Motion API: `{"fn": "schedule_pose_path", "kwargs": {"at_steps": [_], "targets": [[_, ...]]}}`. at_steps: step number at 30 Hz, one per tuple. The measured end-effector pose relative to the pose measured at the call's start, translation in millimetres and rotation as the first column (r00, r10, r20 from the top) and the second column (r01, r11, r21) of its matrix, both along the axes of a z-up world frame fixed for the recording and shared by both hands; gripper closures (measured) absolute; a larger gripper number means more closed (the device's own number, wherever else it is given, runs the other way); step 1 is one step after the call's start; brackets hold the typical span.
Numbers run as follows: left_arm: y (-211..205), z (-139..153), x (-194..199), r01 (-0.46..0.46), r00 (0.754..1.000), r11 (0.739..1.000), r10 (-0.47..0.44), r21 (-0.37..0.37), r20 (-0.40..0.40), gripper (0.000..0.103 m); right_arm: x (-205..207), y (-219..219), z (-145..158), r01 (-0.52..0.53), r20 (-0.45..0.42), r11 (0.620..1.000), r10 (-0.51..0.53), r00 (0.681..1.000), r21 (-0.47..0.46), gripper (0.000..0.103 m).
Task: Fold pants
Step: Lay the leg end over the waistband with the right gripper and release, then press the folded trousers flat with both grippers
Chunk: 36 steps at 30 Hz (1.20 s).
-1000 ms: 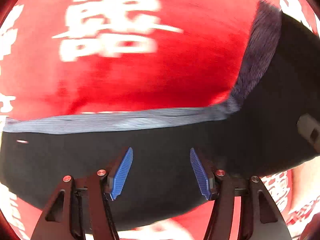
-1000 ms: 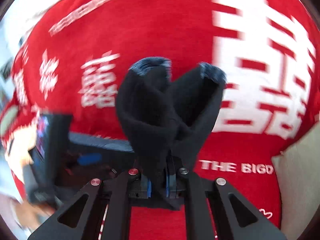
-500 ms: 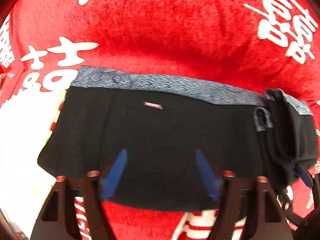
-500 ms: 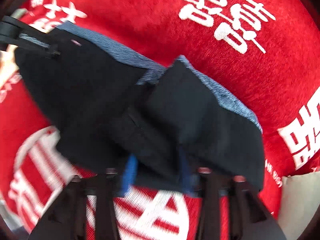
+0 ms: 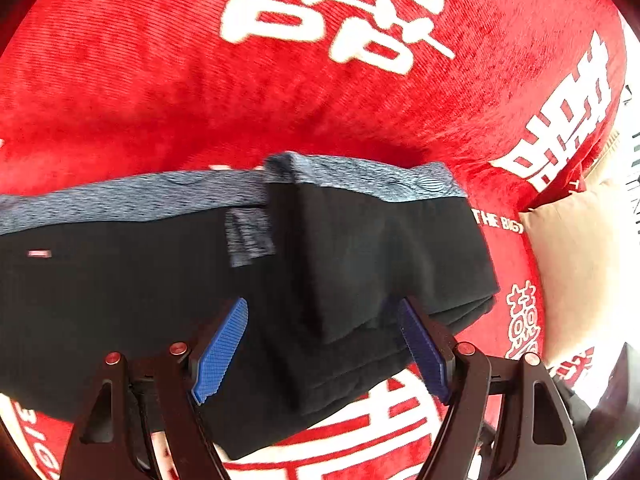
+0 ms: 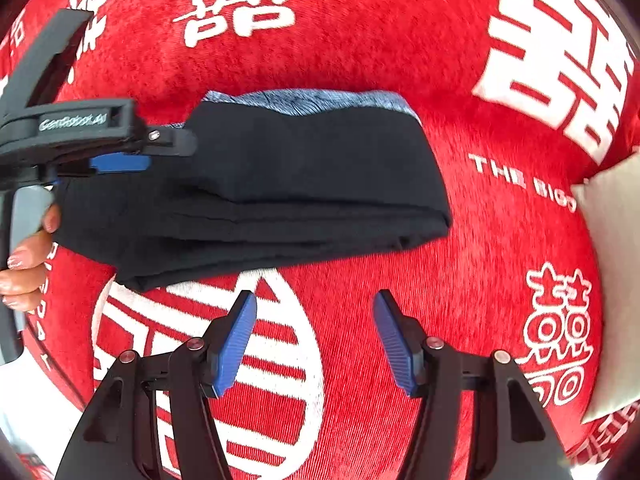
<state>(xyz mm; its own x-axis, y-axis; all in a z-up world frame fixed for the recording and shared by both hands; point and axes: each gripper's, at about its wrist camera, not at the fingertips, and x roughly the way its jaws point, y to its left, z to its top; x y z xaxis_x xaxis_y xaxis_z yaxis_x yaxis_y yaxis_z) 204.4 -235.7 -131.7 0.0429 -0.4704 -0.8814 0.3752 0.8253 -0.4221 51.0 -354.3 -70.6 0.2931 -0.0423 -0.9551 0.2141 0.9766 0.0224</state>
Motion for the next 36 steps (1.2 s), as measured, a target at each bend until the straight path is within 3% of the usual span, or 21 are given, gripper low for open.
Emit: {"fn": "schedule_pose_path", "kwargs": {"at_steps": [4, 7, 9, 12, 15, 17, 20, 22, 24, 28, 29, 30, 32, 34, 36], "targets": [[-15, 4, -6, 0.02, 1.0, 1.0, -0.02, 0.002, 0.023, 0.025, -7, -6, -5, 0.023, -0.011, 0.999, -0.022, 1.0, 0.042, 0.038], [-33, -7, -7, 0.07, 0.997, 0.997, -0.069, 0.016, -0.021, 0.06, -10, -17, -8, 0.046, -0.02, 0.996, -0.045, 0.999, 0.072, 0.043], [-45, -22, -8, 0.117, 0.989, 0.993, -0.115, 0.018, -0.094, 0.097, -11, -21, -8, 0.061, -0.03, 0.994, -0.058, 0.998, 0.093, 0.051], [-41, -5, -13, 0.117, 0.99, 0.992, -0.121, -0.053, -0.078, 0.097, -11, -32, -10, 0.087, -0.052, 0.988, -0.081, 0.995, 0.13, 0.062], [-26, 28, -25, 0.143, 0.99, 0.988, -0.142, -0.064, 0.015, 0.097, -16, -40, 2, 0.1, -0.039, 0.986, -0.095, 0.995, 0.135, 0.063], [-15, 23, -32, 0.134, 0.991, 0.99, -0.134, -0.036, 0.001, 0.097, -18, -42, 5, 0.097, -0.035, 0.987, -0.093, 0.995, 0.124, 0.063], [0, -20, -46, 0.125, 0.99, 0.991, -0.122, 0.044, -0.066, 0.097, -19, -40, -4, 0.098, -0.061, 0.987, -0.091, 0.994, 0.124, 0.063], [6, -34, -53, 0.097, 0.993, 0.994, -0.094, 0.04, -0.071, 0.097, -19, -37, -12, 0.096, -0.086, 0.987, -0.086, 0.993, 0.131, 0.063], [10, -29, -57, 0.057, 0.997, 0.998, -0.056, 0.015, -0.053, 0.097, -20, -35, -15, 0.094, -0.096, 0.986, -0.081, 0.992, 0.141, 0.063], [17, -3, -62, 0.028, 1.0, 0.999, -0.027, 0.041, -0.015, 0.095, -23, -43, -10, 0.106, -0.086, 0.985, -0.095, 0.992, 0.137, 0.062], [17, 11, -62, 0.026, 0.999, 0.997, -0.028, 0.067, 0.026, 0.08, -22, -49, -6, 0.116, -0.072, 0.984, -0.107, 0.992, 0.138, 0.062], [17, 20, -62, 0.015, 0.998, 0.997, -0.019, 0.079, 0.054, 0.053, -20, -55, -1, 0.125, -0.057, 0.982, -0.118, 0.991, 0.138, 0.062], [19, 44, -56, -0.035, 0.992, 0.998, 0.028, 0.052, 0.12, 0.033, -12, -72, 12, 0.147, -0.01, 0.979, -0.147, 0.989, 0.138, 0.062], [15, 58, -47, -0.05, 0.989, 0.998, 0.044, 0.035, 0.14, 0.033, 3, -89, 19, 0.161, 0.019, 0.975, -0.166, 0.986, 0.155, 0.062], [1, 64, -33, -0.061, 0.988, 0.997, 0.055, 0.039, 0.147, 0.033, 19, -105, 21, 0.18, 0.039, 0.968, -0.189, 0.981, 0.178, 0.071]]}}
